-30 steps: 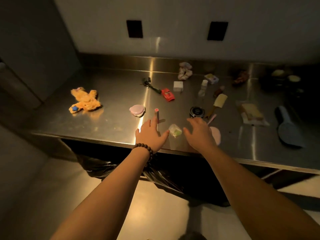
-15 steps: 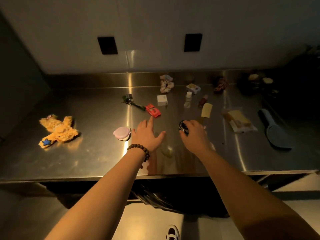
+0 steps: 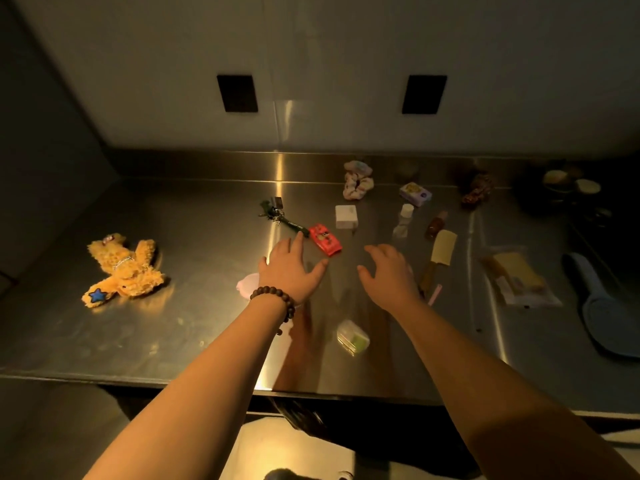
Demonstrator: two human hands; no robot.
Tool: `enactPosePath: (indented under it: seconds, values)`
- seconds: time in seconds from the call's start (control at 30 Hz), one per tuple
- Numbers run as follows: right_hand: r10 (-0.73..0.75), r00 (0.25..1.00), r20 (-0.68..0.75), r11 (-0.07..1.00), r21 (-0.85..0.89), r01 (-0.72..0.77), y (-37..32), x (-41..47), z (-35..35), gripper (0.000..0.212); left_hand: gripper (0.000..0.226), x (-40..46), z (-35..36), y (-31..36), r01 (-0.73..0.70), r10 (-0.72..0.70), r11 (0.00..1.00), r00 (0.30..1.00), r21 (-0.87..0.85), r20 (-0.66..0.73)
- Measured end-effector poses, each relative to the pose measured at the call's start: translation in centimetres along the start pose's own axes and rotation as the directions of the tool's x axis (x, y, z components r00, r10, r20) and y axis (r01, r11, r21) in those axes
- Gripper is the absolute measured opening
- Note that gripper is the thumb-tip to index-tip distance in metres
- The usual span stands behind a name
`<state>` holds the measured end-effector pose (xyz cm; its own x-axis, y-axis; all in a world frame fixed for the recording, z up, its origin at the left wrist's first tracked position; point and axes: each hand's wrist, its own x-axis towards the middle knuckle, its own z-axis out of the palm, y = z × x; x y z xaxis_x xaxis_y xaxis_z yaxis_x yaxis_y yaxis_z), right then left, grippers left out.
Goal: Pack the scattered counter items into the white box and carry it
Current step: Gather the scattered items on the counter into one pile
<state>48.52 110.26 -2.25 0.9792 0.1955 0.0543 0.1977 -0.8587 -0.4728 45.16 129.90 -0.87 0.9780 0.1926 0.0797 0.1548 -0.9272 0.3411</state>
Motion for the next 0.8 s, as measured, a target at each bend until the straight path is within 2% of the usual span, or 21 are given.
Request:
enactPosePath:
  seconds: [0.1, 0.17, 0.27, 0.33, 0.43, 0.57, 0.8]
  values:
    - [-0.048, 0.998, -0.041, 0.996, 0.077, 0.051, -1.1, 0.0, 0.6, 0.048, 0.077, 0.5, 0.0, -1.4, -0.013, 0.013, 1.000, 1.000, -0.012, -0.004]
    - [-0.121, 0.992, -0.046, 0.970, 0.209, 0.128, -2.4, -0.9, 1.3, 0.049, 0.079, 0.4, 0.0, -3.1, -0.029, 0.029, 0.999, 1.000, -0.030, 0.003]
    - [-0.158, 0.984, 0.084, 0.895, 0.434, 0.106, -4.5, -2.7, 3.1, 0.069, 0.087, -0.2, 0.2, -6.6, -0.010, 0.011, 1.000, 0.999, -0.027, 0.042]
    - [-0.137, 0.976, 0.167, 0.870, 0.492, 0.038, -5.4, -3.5, 4.7, 0.082, 0.097, -0.8, 0.6, -8.7, 0.012, -0.012, 1.000, 0.996, -0.005, 0.091]
    - [-0.108, 0.966, 0.236, 0.915, 0.404, 0.004, -6.1, -3.9, 6.8, 0.084, 0.113, -1.1, 1.3, -10.6, 0.025, -0.029, 0.999, 0.987, 0.029, 0.160]
    - [-0.024, 0.971, 0.239, 0.967, 0.253, -0.038, -5.8, -4.4, 8.6, 0.061, 0.125, -0.6, 1.9, -11.4, 0.006, -0.008, 1.000, 0.975, 0.006, 0.224]
    - [-0.024, 0.969, 0.246, 0.984, 0.177, -0.021, -5.1, -4.1, 9.8, 0.036, 0.095, 0.5, 3.2, -11.3, 0.041, -0.026, 0.998, 0.966, -0.055, 0.258]
